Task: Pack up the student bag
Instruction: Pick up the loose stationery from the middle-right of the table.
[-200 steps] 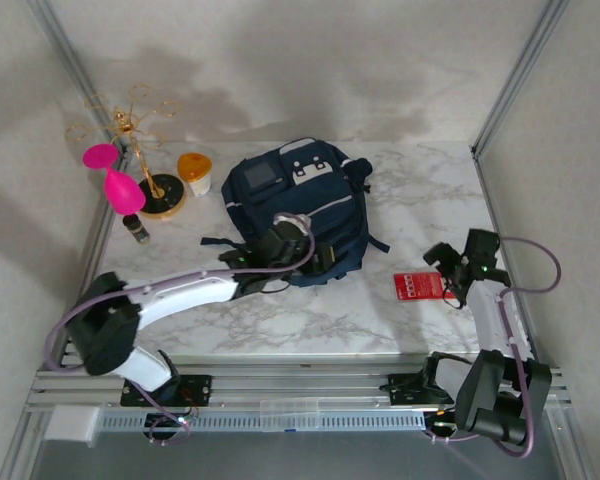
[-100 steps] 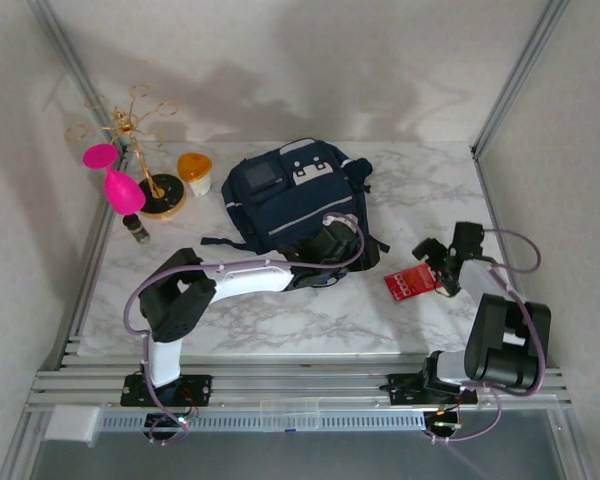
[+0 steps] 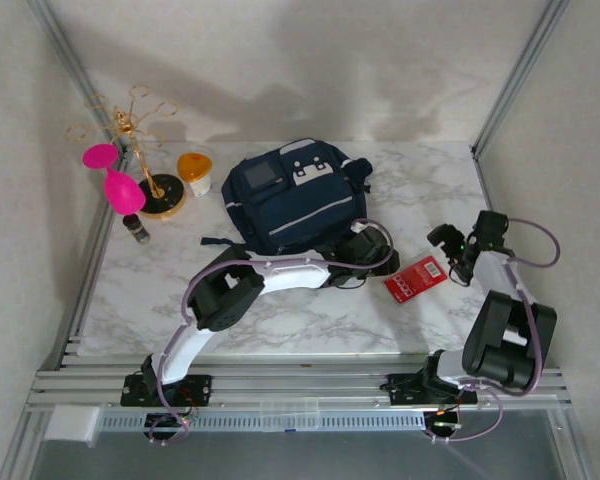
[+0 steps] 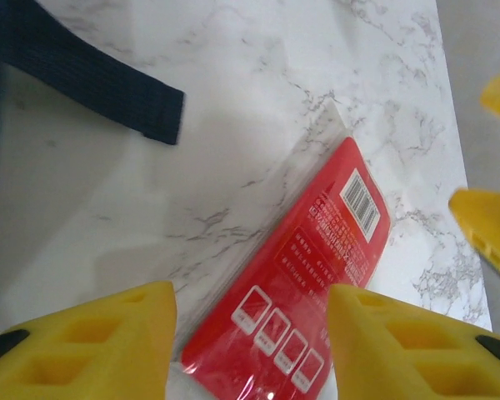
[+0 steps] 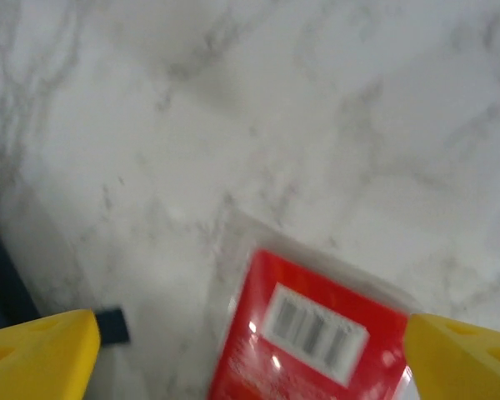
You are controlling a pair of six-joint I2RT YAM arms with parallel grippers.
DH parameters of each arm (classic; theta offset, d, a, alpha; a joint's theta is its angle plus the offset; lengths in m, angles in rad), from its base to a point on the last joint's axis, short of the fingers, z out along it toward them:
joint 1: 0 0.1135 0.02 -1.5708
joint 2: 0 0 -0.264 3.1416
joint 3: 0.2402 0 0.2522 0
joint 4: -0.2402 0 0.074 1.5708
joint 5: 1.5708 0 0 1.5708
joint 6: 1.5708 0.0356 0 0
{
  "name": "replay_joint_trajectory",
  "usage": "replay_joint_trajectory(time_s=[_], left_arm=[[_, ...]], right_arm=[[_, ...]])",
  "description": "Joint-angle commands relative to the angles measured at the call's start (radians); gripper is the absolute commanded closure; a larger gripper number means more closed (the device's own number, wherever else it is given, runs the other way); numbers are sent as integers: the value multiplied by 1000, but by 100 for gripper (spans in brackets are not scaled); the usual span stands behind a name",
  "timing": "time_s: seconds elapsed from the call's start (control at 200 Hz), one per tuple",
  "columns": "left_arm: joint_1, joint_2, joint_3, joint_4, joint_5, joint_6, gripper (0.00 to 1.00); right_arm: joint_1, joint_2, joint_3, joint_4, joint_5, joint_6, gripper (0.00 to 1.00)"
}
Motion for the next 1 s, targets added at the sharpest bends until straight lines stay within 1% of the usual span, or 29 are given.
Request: replay_joint_trajectory(time_s=[0.0,0.045,0.13,0.16,0.32,0.39,0.491,0.656,0.696,0.806,0.856,0.991], left_arm=[[-6,60,84,-68,26,29,53],[-5,86,111,-72,43,37,55],[-5,139,182,-114,70,50,65],[-6,151,198,-123,79,54,66],[-8,185,208,-127,115,44,72],[-8,192,208,-134,126,42,78],[-8,193,205,-166,118,42,81],[-5,187,185,-187,102,39,85],[-5,185,184,-188,100,39,86],[-1,179,177,-188,90,37,87],[1,176,174,-187,90,34,87],[1,165,168,-175,93,36,87]], right_arm=[[8,-57,-89,-78,-80,20,14],[7,-84,-133,-59,-126,28,17],[7,-112,-183,-50,-142,31,20],[7,-113,-189,-55,-147,29,21],[8,-108,-246,-12,-227,42,25],[7,-101,-255,16,-258,51,25],[7,-95,-257,58,-346,72,25],[7,-160,-261,139,-468,110,27],[7,-161,-249,119,-470,101,27],[5,-158,-230,57,-418,68,30],[3,-152,-241,62,-417,63,33],[1,-111,-249,51,-391,30,47]])
